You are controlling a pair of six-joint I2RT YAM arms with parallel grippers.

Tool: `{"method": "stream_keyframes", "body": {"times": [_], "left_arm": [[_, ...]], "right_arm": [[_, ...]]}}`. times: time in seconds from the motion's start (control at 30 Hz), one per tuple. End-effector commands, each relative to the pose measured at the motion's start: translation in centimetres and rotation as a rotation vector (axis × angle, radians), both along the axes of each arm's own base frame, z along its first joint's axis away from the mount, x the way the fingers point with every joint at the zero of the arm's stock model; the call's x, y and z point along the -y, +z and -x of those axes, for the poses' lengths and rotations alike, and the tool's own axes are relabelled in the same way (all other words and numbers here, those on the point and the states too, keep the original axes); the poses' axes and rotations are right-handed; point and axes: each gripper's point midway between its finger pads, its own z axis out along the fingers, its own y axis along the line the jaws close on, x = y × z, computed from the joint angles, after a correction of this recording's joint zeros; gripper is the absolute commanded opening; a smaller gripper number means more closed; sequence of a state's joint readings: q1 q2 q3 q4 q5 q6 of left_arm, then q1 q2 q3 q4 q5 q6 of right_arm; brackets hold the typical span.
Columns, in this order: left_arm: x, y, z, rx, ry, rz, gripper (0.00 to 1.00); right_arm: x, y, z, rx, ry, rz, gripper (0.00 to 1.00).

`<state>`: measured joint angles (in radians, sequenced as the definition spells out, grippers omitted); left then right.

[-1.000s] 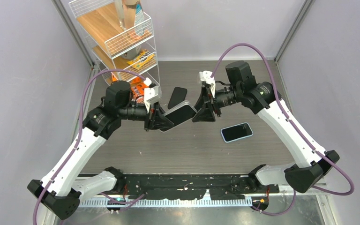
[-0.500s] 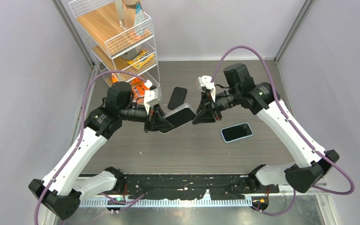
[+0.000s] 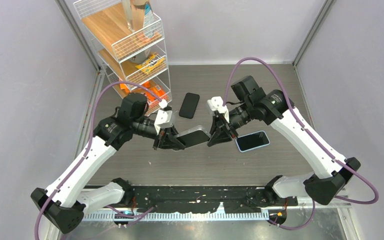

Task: Take the phone out of the phone case
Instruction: Remove the phone case from the phone.

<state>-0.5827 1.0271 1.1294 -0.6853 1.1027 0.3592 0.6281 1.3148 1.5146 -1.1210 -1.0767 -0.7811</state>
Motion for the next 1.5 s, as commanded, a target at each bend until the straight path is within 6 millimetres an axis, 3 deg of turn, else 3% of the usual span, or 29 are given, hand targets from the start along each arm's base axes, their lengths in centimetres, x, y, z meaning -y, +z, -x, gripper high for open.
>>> {"method": "stream_keyframes", "body": {"times": [0.0,0.33,0.83,1.47], "left_arm": [[-0.8,0.5,5.9,0.002,-0.275,0.062,0.0],[-1.0,-1.7,7.7,0.066,-0.398,0.035,0.0],[-1.1,-3.2,8.0,0.099,-0.432,0.001,0.0],[-1.5,-4.5,8.4,0.136,-0.457,-0.032,0.0]], "right_arm": [[-0.5,1.4,-1.0,0.165,0.055,-0.058,0.05],[-0.6,0.7,-0.3,0.258,0.089,-0.026,0.05],[-0.6,0.3,-0.1,0.329,0.107,0.009,0.05],[-0.5,-0.3,-1.2,0.435,0.097,0.058,0.05]]}}
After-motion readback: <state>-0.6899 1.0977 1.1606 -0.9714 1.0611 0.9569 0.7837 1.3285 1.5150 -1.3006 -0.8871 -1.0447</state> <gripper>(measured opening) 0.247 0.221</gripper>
